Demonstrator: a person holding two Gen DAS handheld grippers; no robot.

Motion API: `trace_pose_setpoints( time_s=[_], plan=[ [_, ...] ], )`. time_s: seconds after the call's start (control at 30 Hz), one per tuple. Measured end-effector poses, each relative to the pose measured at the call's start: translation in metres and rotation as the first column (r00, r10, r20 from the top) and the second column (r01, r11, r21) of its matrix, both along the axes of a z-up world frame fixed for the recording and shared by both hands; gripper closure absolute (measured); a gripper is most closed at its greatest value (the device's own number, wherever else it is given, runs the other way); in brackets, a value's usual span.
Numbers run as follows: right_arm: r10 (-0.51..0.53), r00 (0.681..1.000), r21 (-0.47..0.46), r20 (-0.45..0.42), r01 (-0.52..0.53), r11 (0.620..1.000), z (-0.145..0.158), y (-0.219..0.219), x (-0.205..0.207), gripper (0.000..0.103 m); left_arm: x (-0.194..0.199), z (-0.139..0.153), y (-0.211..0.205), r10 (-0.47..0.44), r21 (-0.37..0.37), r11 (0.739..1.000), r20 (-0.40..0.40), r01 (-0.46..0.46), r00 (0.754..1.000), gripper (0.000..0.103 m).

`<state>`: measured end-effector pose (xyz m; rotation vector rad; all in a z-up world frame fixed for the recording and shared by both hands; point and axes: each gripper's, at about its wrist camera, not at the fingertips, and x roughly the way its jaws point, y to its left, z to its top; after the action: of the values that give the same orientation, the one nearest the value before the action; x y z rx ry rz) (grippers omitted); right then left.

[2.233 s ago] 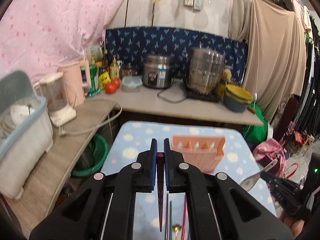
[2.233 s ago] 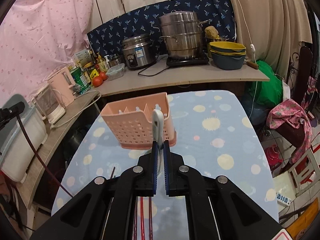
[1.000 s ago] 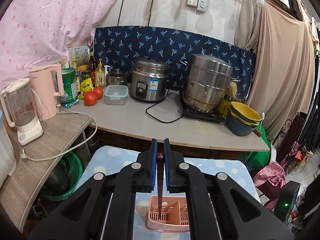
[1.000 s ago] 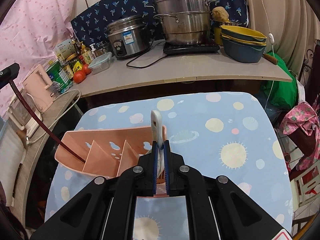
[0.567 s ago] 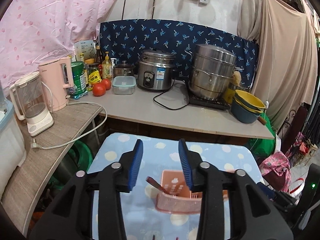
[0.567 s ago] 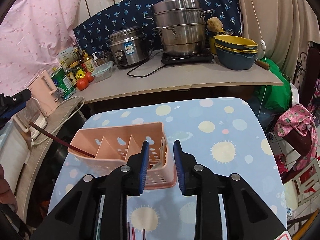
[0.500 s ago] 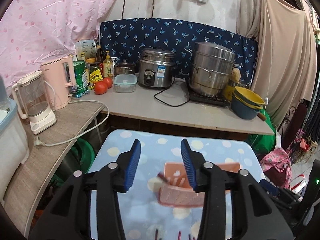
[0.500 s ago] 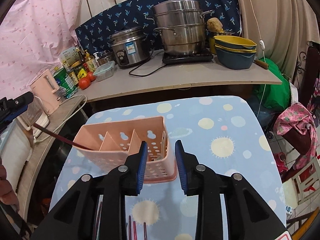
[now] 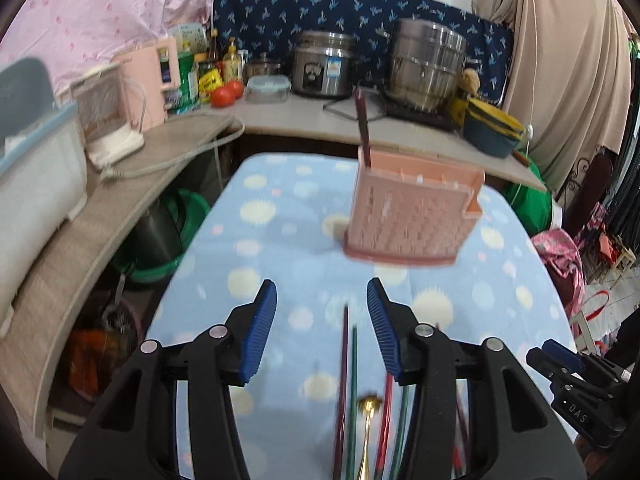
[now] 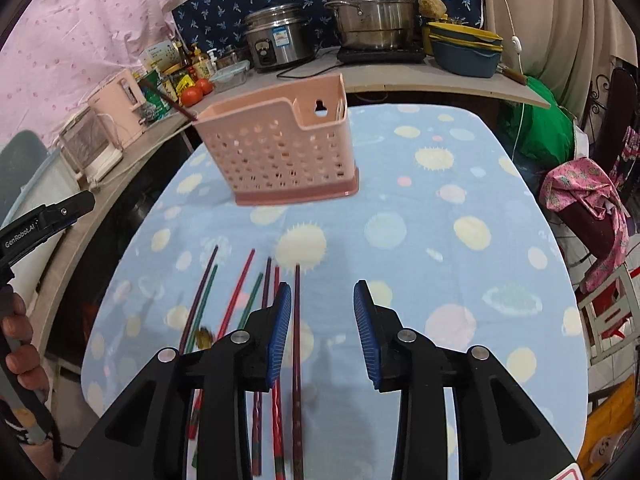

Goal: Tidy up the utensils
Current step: 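Withdraw both tools from the holder back over the utensils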

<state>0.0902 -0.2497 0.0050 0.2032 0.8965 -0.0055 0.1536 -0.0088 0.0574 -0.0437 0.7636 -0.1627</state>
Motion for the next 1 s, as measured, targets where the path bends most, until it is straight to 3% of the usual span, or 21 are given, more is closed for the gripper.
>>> trace_pose_setpoints(
  time_s=[0.4, 0.87, 1.0],
  plan=[
    [0.04, 0.988, -0.01, -0.147, -0.041, 0.999, -0.067, 0.024, -0.061, 0.07, -0.064, -0.078, 0.009, 0.006, 0.032, 0.999, -0.176, 0.0, 0.984, 0.058],
    [0.061, 0.984, -0.021, -0.165, -0.065, 0.998, -0.082, 0.032, -0.072, 0.076, -0.09, -0.107, 0.009, -0.005, 0.041, 0.999, -0.263, 0.016, 0.965, 0.058],
    [0.056, 0.984, -0.04, -0.17, -0.064, 0.997, -0.084, 0.033, -0.074, 0.085, -0.092, -0.113, 0.007, -0.013, 0.039, 0.999, -0.277, 0.025, 0.961, 0.058]
  ],
)
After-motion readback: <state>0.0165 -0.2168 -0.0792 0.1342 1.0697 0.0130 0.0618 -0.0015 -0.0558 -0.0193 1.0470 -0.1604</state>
